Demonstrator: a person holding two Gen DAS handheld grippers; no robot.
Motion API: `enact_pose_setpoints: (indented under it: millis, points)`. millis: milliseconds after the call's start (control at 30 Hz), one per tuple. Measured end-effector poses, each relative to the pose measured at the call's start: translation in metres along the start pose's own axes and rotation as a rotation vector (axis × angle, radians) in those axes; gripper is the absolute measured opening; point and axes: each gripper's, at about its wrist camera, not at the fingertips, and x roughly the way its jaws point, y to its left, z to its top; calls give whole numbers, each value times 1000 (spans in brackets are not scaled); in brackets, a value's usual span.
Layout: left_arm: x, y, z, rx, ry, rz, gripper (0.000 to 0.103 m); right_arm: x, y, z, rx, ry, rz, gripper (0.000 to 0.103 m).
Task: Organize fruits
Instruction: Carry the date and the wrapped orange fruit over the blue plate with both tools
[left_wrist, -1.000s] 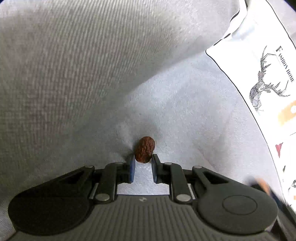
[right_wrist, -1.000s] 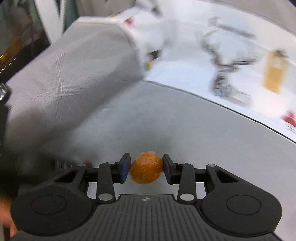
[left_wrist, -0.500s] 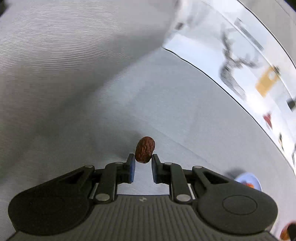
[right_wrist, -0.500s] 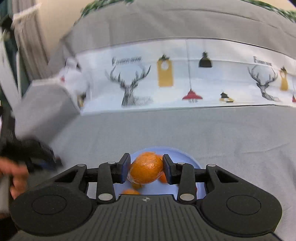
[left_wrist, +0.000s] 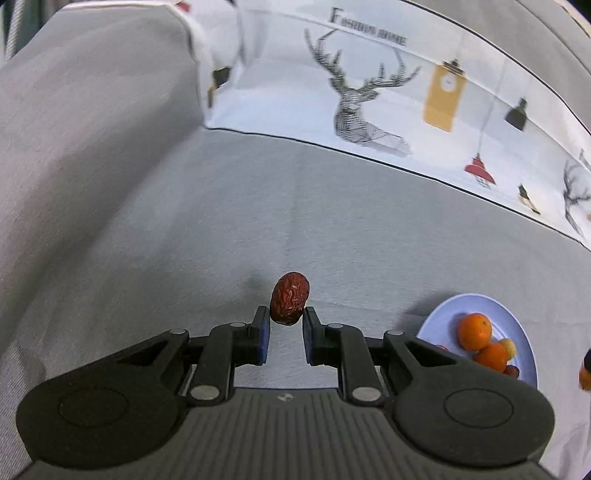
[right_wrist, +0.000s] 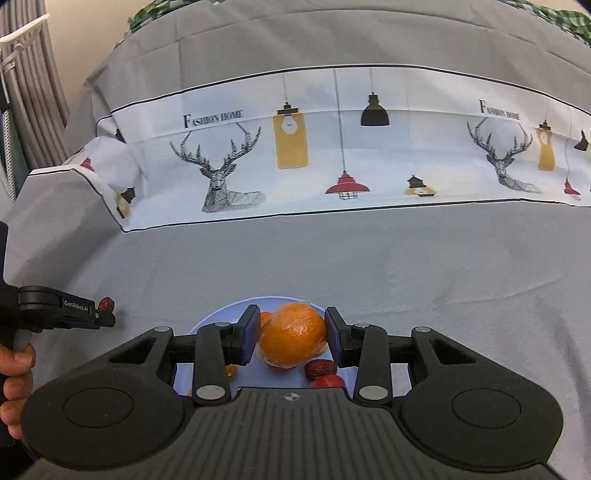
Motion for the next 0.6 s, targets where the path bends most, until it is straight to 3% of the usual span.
enact_pose_setpoints:
  millis: [600]
  points:
    - [-1,-4,1,49,-18,-46,20,6,5,-3,-34,17,-32,40]
